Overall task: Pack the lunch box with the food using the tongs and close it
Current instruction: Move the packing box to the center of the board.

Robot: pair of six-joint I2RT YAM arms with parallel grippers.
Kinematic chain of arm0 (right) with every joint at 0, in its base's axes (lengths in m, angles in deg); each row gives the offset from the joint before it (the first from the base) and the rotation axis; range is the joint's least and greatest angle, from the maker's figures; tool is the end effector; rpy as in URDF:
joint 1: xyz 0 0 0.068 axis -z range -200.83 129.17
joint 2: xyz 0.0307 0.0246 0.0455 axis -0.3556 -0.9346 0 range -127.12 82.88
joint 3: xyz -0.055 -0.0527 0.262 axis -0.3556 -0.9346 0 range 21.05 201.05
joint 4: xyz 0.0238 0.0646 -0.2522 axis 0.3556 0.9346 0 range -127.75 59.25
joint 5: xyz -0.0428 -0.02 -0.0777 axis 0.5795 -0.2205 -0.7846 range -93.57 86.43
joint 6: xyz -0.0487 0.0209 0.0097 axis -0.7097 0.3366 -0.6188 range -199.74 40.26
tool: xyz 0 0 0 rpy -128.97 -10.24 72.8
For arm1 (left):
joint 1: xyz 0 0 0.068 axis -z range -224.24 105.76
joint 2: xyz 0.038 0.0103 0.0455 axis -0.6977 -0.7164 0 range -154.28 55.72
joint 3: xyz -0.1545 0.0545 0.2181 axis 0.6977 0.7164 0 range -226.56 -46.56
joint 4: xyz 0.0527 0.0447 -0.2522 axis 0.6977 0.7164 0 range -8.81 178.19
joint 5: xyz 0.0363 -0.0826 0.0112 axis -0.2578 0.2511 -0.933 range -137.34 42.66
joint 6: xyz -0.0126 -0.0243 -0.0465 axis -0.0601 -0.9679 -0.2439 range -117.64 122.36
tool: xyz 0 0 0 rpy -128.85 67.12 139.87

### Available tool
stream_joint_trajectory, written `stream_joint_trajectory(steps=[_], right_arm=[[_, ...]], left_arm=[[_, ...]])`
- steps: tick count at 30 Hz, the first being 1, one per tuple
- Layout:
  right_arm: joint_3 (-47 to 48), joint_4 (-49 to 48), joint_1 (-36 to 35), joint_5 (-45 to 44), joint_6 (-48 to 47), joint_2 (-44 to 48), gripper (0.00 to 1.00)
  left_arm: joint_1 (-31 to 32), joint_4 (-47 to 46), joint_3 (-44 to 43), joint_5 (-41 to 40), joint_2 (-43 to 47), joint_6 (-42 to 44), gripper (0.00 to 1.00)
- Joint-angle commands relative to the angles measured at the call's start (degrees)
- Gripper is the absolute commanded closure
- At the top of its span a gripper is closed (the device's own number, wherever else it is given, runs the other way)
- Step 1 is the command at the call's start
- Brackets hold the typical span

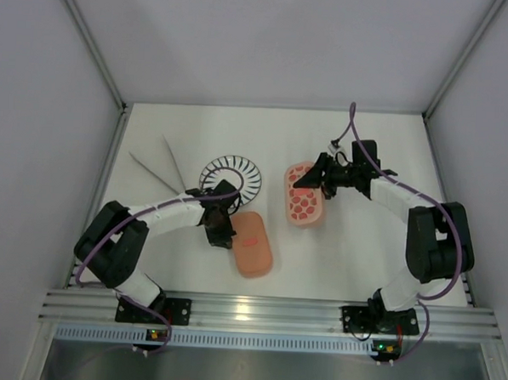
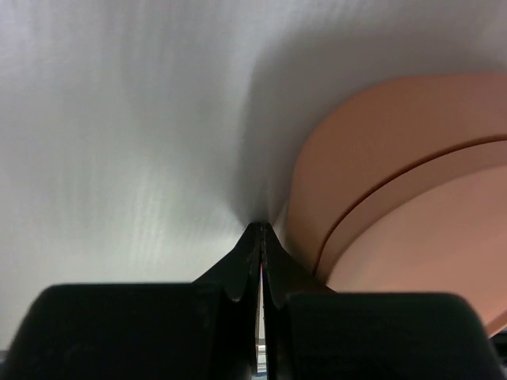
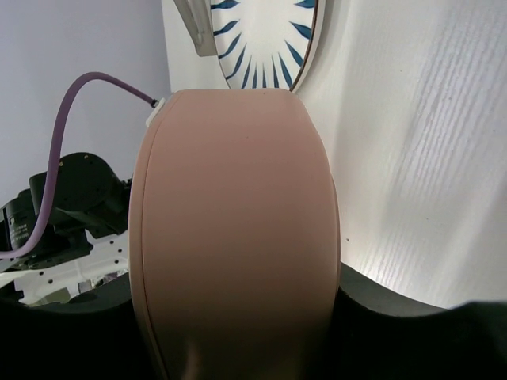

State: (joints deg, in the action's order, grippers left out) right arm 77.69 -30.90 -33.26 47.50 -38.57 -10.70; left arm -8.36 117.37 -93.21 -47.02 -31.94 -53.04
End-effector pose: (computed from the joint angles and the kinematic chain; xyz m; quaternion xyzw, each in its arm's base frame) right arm 0.3241 0.0998 0.2112 0.0421 0.8459 0.5136 0.1373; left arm 0.2088 -0.1512 0.1549 -0.1681 0.9794 -0.0816 0.0760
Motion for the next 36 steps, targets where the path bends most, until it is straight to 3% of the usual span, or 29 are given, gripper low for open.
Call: stream_joint_trajectory(steps=[1, 17, 25, 36], right_arm=[[0.5, 0.8, 2.0, 3.9, -0.6, 4.7, 1.00], [0.6, 7.1, 5.7, 4.8, -5.3, 7.6, 1.00], [-2.3, 7.3, 5.4, 0.2, -2.6, 12.4, 1.00], [-15.3, -4.4, -1.8, -18.0, 12.6, 25.5, 1.00]], left_arm=[[1.3, -6.6, -4.0, 3.0, -4.0, -0.6, 1.00], [4.2, -6.6, -29.4, 5.5, -23.4, 1.4, 1.00], [4.5, -5.3, -32.4, 4.3, -24.5, 1.5, 1.00], [4.4, -1.3, -29.9, 0.7, -18.4, 4.3, 1.00]])
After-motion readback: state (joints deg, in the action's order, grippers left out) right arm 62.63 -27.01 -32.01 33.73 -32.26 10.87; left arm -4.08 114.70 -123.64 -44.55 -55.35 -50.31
